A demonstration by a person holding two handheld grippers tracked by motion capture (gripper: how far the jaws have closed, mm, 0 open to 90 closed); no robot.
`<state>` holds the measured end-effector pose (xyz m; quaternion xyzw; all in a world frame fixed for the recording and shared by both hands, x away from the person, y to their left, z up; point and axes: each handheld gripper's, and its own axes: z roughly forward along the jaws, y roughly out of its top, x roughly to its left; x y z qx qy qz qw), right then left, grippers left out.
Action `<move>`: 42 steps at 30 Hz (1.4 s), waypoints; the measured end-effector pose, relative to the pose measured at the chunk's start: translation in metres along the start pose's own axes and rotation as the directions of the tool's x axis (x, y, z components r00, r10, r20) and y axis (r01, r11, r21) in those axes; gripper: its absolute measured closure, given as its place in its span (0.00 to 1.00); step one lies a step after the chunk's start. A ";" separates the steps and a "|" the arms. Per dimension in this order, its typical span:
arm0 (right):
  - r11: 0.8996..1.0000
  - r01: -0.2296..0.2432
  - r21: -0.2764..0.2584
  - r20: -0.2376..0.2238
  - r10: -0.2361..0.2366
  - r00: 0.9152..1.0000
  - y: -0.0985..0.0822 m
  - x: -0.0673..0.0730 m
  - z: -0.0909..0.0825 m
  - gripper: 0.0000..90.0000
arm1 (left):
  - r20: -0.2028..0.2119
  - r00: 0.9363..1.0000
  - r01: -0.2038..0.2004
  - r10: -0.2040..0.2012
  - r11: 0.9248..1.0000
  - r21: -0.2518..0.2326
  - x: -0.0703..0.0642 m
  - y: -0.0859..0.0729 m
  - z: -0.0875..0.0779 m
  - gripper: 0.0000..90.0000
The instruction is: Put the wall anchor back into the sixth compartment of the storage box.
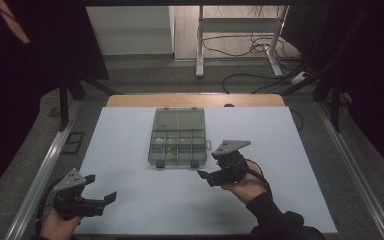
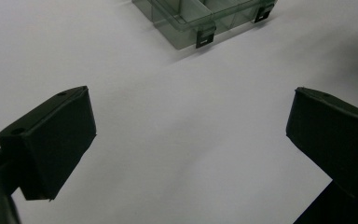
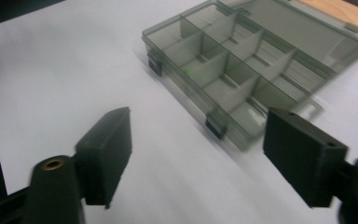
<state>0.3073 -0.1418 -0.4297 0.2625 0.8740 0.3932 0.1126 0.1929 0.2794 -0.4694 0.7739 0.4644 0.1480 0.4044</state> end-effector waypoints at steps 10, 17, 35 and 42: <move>1.000 -0.022 0.004 0.097 0.022 0.995 -0.029 -0.005 -0.033 0.10 | 0.005 1.000 -0.003 0.003 1.000 -0.011 0.000 0.000 -0.001 0.02; 0.997 -0.074 -0.017 0.136 0.075 0.988 -0.050 -0.011 -0.055 0.03 | 0.001 1.000 -0.006 0.007 1.000 -0.020 -0.001 0.000 -0.002 0.01; 0.984 -0.178 -0.008 0.215 0.175 0.961 -0.090 -0.022 -0.084 0.00 | 0.006 1.000 0.006 -0.006 1.000 -0.029 0.000 0.000 -0.003 0.01; 0.974 -0.223 -0.040 0.227 0.227 0.947 -0.096 -0.026 -0.089 0.00 | 0.006 1.000 0.008 -0.007 1.000 -0.026 0.000 0.000 -0.002 0.01</move>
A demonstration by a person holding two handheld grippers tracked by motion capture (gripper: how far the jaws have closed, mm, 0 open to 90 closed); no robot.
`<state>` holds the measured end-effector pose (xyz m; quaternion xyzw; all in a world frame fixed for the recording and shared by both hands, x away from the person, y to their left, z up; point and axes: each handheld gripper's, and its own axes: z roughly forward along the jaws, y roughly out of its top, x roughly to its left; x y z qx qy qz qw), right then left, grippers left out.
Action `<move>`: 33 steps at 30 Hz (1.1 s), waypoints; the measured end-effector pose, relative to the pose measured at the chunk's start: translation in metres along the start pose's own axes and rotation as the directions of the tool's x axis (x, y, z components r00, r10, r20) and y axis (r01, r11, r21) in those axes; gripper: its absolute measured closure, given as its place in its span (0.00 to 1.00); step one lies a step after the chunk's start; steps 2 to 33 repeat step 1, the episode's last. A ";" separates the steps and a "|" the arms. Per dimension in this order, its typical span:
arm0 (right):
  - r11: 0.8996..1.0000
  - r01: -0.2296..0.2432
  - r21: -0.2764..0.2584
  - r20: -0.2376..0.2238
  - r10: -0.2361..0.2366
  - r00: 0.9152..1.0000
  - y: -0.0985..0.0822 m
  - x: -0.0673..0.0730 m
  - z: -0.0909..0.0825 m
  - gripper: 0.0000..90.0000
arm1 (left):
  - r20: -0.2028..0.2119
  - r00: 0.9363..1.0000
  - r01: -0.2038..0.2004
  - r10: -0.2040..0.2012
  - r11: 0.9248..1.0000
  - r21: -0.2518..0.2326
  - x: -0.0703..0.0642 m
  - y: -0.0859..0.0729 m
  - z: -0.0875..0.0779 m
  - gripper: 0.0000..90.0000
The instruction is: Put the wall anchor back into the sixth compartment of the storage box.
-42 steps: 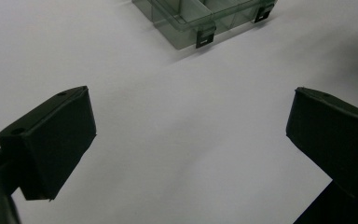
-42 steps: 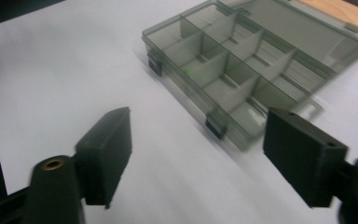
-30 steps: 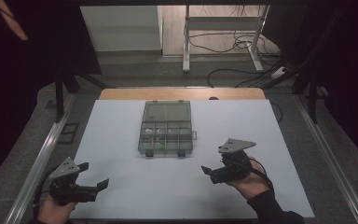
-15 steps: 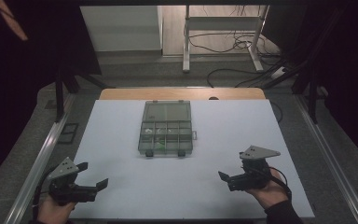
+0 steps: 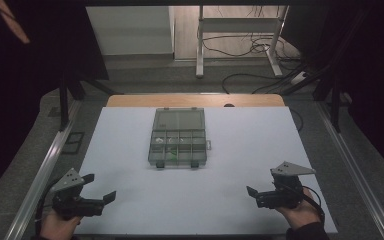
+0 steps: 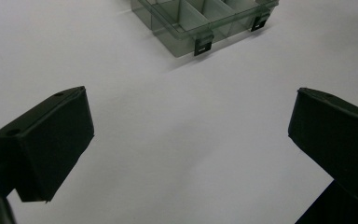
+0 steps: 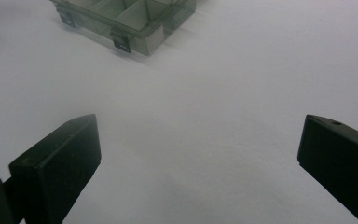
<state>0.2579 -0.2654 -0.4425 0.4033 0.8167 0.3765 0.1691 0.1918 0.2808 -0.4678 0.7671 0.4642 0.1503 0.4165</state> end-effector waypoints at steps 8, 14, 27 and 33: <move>1.000 0.000 0.000 0.000 0.000 1.000 0.000 0.000 0.000 0.00 | -0.001 1.000 -0.001 0.001 1.000 0.003 0.000 0.000 0.000 0.01; 1.000 0.000 0.000 0.000 0.000 1.000 0.000 0.000 0.000 0.00 | -0.001 1.000 -0.001 0.001 1.000 0.003 0.000 0.000 0.000 0.01; 1.000 0.000 0.000 0.000 0.000 1.000 0.000 0.000 0.000 0.00 | -0.001 1.000 -0.001 0.001 1.000 0.003 0.000 0.000 0.000 0.01; 1.000 0.000 0.000 0.000 0.000 1.000 0.000 0.000 0.000 0.00 | -0.001 1.000 -0.001 0.001 1.000 0.003 0.000 0.000 0.000 0.01</move>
